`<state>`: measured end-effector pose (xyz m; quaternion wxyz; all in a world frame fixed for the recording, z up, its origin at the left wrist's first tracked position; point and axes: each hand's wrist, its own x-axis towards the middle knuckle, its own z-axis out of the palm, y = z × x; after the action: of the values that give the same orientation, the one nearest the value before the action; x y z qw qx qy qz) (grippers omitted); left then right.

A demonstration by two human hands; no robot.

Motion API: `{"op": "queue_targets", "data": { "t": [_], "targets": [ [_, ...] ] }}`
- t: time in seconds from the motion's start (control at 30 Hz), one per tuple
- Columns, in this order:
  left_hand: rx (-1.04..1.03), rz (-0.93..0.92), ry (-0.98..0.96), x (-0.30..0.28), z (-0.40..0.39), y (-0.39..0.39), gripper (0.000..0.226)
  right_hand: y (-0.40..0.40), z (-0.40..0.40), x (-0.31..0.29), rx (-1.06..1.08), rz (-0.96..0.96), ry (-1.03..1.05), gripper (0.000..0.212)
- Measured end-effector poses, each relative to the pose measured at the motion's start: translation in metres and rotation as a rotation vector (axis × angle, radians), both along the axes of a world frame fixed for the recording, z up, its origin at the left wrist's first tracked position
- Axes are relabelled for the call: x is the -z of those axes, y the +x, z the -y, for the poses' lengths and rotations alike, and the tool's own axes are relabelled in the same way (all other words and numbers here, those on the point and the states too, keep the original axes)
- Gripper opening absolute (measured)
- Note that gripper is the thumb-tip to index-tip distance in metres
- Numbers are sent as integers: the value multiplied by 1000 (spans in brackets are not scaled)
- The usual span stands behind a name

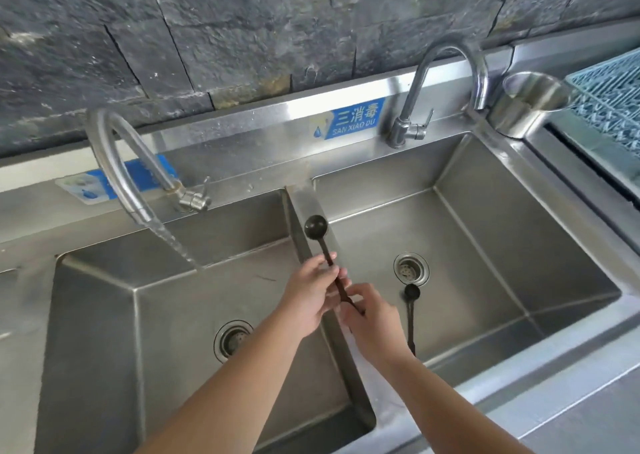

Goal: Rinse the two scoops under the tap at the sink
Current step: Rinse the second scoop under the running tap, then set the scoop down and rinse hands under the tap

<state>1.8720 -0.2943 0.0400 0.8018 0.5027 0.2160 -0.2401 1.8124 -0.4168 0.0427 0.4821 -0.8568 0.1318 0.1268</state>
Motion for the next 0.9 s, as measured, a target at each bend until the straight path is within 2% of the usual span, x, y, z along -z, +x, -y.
{"op": "queue_targets", "data": {
  "t": [0.13,0.23,0.33,0.5,0.6,0.7,0.73,0.8,0.9],
  "targets": [
    [122,37,129,3,59,15,26,20,56,15,209,-79,105,10],
    [163,18,198,21,104,24,27,32,98,34,264,-151,61,10],
    [210,-50,300,55,145,32,27,44,135,61,213,-244,-46,10],
    [328,-162,633,134,185,39,22,63,168,125,149,-450,-63,15],
    [272,-294,621,180,197,32,27,77,175,168,54,-538,-59,15],
    [237,-351,659,216,203,28,35,85,176,205,-73,-587,-97,28],
    [215,-373,675,225,205,28,36,87,175,214,-104,-618,-118,23],
    [164,-432,696,241,208,29,34,91,173,231,-152,-645,-157,16],
    [129,-494,730,260,210,28,29,93,170,251,-170,-670,-193,28]
  ]
}}
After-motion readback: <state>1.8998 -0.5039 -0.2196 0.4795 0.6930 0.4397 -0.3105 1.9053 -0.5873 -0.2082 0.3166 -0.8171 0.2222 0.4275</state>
